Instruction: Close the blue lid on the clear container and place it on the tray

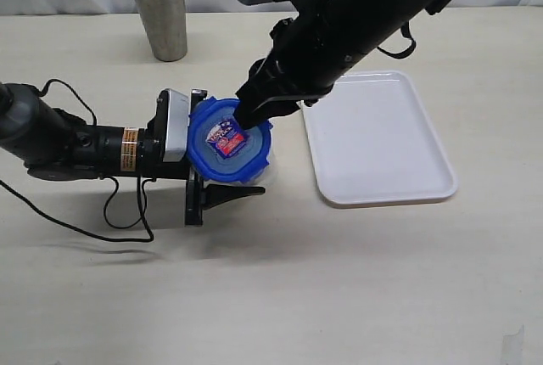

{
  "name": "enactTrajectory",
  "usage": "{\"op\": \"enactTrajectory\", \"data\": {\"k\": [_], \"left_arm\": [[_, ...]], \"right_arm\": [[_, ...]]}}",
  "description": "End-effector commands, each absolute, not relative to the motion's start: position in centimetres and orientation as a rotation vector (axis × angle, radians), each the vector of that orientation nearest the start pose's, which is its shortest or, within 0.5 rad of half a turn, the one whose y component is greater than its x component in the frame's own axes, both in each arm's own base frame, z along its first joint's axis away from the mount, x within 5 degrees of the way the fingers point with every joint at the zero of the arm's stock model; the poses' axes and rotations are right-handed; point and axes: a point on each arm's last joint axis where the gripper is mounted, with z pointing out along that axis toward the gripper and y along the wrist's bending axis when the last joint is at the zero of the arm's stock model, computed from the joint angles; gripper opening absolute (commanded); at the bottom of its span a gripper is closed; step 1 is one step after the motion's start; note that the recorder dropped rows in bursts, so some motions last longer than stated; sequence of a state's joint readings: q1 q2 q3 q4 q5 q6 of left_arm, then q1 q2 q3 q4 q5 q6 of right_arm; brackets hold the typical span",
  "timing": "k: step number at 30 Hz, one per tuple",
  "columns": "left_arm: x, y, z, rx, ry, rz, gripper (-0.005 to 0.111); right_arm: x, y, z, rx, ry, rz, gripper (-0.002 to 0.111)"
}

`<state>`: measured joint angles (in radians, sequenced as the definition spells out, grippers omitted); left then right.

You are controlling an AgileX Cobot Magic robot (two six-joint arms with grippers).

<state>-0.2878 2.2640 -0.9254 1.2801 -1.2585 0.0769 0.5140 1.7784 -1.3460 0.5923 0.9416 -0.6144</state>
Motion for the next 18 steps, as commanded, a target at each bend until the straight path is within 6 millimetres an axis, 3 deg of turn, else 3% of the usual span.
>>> {"op": "enactTrajectory", "data": {"k": [1,5,12,18], "left_arm": [[31.3,-17.0,6.6,1.435,1.181,-0.739,0.0],[31.1,-16.7,7.9,1.499,1.114,-0.739,0.0],[30.9,-16.3,10.0,1.718,1.045,-0.593,0.0],[30.0,-17.3,10.6,1.795,0.967,-0.595,0.0]], "right_arm": [[29.2,21.2,24.9,-1.284,2.474,0.622,0.044],[28.5,20.7,27.7,-1.295,2.347,0.589,0.052],[26.9,19.7,32.3,-1.423,2.034,0.486,0.052],[25.7,19.5,33.4,-1.559,1.908,0.496,0.052]]}}
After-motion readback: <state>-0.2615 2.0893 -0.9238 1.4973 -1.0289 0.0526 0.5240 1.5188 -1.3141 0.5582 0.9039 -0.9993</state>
